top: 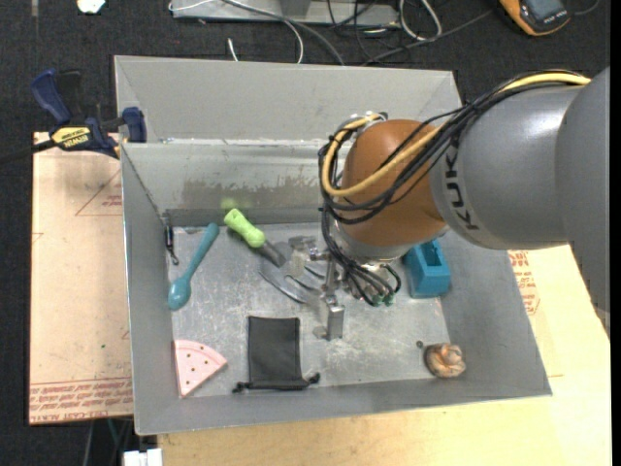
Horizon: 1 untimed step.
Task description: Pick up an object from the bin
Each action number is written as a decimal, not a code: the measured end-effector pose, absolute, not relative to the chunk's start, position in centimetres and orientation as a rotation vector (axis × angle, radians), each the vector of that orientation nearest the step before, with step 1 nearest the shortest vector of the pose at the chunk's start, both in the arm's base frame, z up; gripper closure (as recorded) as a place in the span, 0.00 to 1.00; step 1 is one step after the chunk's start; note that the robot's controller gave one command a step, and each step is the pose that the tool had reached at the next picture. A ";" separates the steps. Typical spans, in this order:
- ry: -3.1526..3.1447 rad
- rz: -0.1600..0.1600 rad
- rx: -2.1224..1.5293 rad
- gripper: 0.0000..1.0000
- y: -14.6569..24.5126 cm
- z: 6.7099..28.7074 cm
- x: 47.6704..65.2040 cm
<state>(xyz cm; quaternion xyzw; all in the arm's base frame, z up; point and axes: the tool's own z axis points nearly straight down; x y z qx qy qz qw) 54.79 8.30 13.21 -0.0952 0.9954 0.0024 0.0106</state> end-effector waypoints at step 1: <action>3.097 0.011 -0.369 0.00 10.8 14.7 52.9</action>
Offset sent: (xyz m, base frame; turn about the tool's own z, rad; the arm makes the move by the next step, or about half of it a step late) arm -0.0224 0.0479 -0.0089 -0.0902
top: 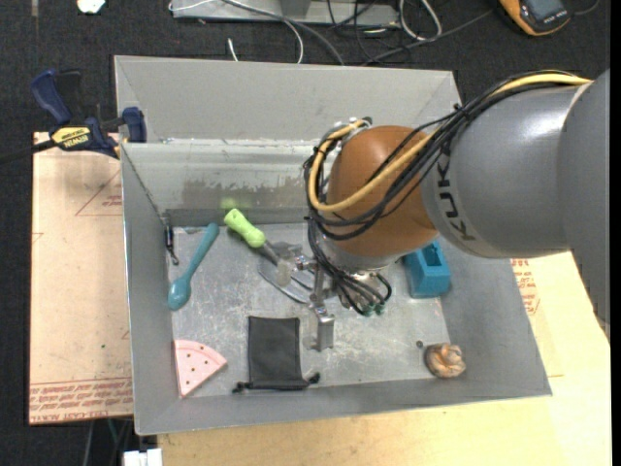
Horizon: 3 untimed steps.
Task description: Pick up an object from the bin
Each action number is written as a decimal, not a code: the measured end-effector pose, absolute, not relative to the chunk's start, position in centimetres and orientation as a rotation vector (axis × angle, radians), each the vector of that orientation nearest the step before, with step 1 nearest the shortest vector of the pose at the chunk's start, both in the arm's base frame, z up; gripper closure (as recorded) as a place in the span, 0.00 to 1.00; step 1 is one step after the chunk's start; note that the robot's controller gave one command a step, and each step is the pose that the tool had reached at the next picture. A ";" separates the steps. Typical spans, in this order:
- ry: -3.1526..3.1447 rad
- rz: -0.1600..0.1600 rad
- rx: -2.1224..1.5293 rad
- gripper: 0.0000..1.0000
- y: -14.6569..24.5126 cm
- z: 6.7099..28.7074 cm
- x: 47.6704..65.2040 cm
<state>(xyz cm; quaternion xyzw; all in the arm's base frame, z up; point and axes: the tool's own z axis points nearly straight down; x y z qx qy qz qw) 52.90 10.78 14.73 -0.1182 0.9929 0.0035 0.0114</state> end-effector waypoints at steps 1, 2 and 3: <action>3.087 0.008 -0.429 0.00 12.8 12.6 52.7; 3.109 0.014 -0.196 0.00 12.8 10.3 51.6; 3.094 0.013 -0.358 0.00 11.9 8.3 52.1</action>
Offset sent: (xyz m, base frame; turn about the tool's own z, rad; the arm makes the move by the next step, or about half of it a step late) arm -0.0172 0.0182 -0.0520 0.1391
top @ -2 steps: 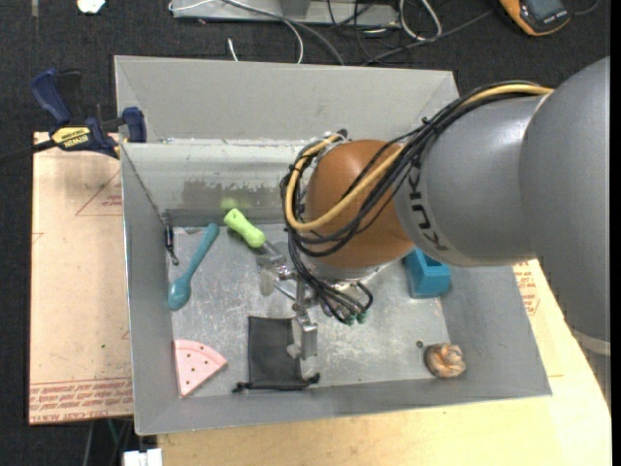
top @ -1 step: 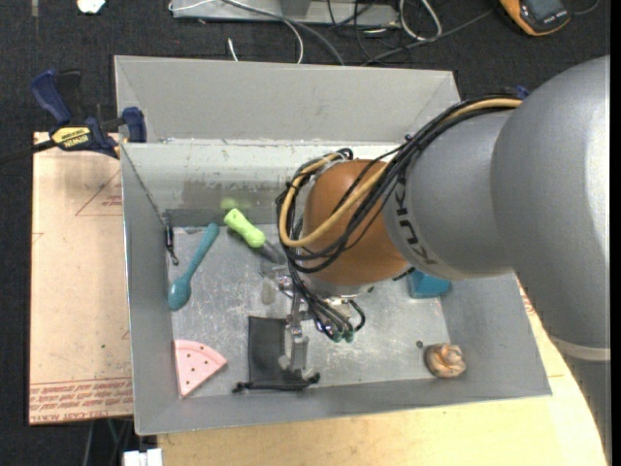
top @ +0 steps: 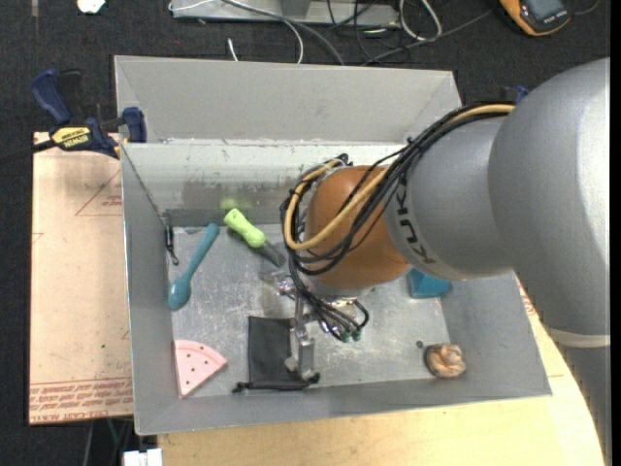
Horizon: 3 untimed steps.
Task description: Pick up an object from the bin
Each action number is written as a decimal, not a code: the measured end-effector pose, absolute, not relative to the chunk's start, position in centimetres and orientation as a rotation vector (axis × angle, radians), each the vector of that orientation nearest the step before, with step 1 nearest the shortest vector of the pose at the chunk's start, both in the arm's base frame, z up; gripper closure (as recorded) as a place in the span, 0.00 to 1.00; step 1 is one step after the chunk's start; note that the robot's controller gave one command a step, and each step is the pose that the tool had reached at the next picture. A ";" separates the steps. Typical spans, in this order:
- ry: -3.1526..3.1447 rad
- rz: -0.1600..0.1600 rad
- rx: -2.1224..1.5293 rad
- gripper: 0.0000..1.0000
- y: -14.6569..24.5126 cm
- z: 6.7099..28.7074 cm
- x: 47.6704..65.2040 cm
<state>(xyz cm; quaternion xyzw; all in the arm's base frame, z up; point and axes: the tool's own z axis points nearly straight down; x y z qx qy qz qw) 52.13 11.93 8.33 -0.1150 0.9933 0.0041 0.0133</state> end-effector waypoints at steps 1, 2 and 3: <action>3.095 0.014 -0.357 0.00 11.8 7.5 51.8; 3.112 0.016 -0.170 0.00 12.3 7.2 51.7; 3.105 0.018 -0.192 1.00 12.4 7.1 49.6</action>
Offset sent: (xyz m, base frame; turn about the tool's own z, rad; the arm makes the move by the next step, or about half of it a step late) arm -0.0046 0.0057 -0.0133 -0.0848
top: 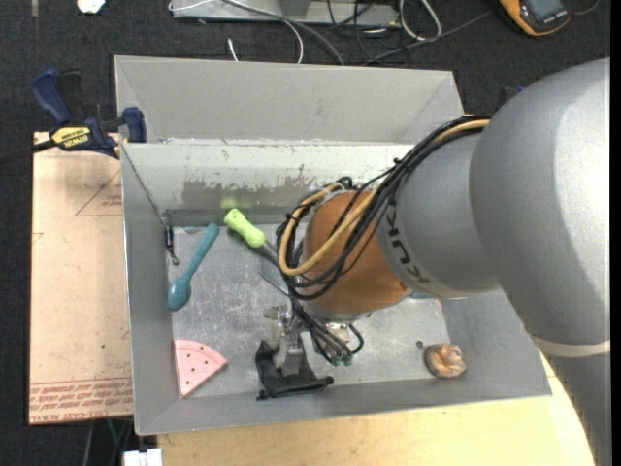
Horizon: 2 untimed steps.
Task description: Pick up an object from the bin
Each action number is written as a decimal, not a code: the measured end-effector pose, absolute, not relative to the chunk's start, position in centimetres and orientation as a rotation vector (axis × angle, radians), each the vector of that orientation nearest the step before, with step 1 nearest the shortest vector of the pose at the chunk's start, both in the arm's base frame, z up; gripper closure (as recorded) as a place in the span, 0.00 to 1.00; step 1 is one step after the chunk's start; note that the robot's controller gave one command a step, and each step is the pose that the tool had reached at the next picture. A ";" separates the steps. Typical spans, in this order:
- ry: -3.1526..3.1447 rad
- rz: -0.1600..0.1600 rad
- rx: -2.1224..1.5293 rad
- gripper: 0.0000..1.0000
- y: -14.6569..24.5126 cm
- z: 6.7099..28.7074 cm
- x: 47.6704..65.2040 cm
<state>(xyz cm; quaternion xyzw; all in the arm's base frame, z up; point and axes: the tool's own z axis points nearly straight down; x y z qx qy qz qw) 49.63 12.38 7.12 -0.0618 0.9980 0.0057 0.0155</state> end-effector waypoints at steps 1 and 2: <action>3.105 0.018 -0.192 1.00 12.4 7.1 49.6; 3.083 0.013 -0.387 1.00 13.2 7.1 49.6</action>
Offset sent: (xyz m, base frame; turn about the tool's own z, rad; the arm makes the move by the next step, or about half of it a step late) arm -0.0025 0.0157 -0.0012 -0.2185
